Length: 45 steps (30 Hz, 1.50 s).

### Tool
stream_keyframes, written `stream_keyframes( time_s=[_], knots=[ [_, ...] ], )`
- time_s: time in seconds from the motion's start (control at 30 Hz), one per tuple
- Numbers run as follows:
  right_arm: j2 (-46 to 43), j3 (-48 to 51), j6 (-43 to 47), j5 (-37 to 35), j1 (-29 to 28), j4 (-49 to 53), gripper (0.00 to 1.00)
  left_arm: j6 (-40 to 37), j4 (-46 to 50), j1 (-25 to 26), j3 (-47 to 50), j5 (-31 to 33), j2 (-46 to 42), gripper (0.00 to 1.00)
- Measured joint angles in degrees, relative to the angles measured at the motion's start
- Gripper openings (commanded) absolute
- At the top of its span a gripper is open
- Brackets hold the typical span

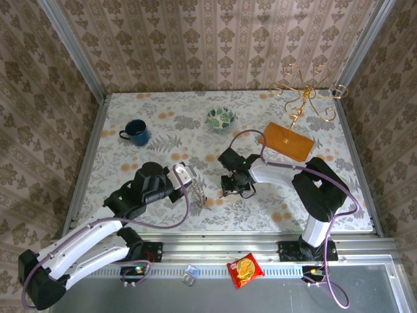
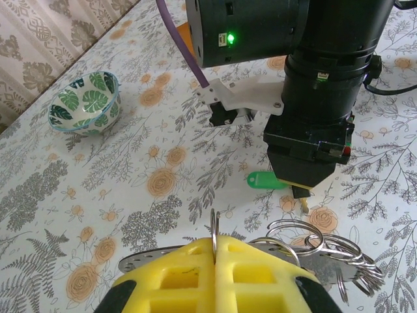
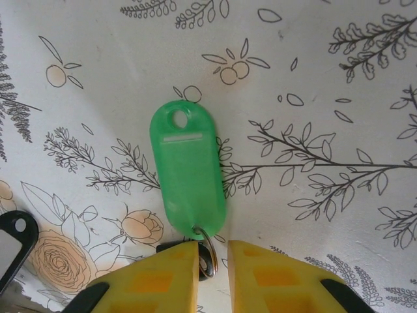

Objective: Put the keys on the keyring

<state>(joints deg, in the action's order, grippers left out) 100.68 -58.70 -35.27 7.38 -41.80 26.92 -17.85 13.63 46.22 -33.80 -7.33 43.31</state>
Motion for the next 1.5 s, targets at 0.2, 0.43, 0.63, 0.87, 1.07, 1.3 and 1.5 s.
stream_keyframes(
  time_s=[0.2, 0.43, 0.63, 0.87, 1.07, 1.3, 1.5],
  knots=[
    [0.0, -0.31, 0.63, 0.0, 0.0, 0.02, 0.06, 0.0, 0.02, 0.0, 0.22, 0.0, 0.0, 0.0],
    [0.0, -0.94, 1.01, 0.02, 0.04, 0.07, 0.02, 0.0, 0.0, 0.31, 0.42, 0.0, 0.0, 0.0],
    [0.0, -1.03, 1.51, -0.02, 0.04, 0.44, 0.14, 0.0, 0.02, 0.31, 0.46, 0.0, 0.0, 0.0],
    [0.22, -2.56, 2.56, -0.72, 0.04, 1.16, 0.16, 0.0, 0.0, 0.31, 0.57, 0.02, 0.0, 0.0],
    [1.33, -3.17, 3.41, -0.98, 0.04, 1.6, 0.16, 0.0, 0.0, 0.31, 0.83, 0.0, 0.15, 0.0],
    [2.05, -3.52, 3.85, -1.18, 0.04, 1.99, 0.13, 0.0, 0.0, 0.33, 0.83, 0.0, 0.15, 0.0],
    [2.1, -3.63, 3.87, -1.36, 0.04, 2.8, 0.15, -0.02, 0.0, 0.33, 0.83, 0.0, 0.15, 0.0]
  ],
)
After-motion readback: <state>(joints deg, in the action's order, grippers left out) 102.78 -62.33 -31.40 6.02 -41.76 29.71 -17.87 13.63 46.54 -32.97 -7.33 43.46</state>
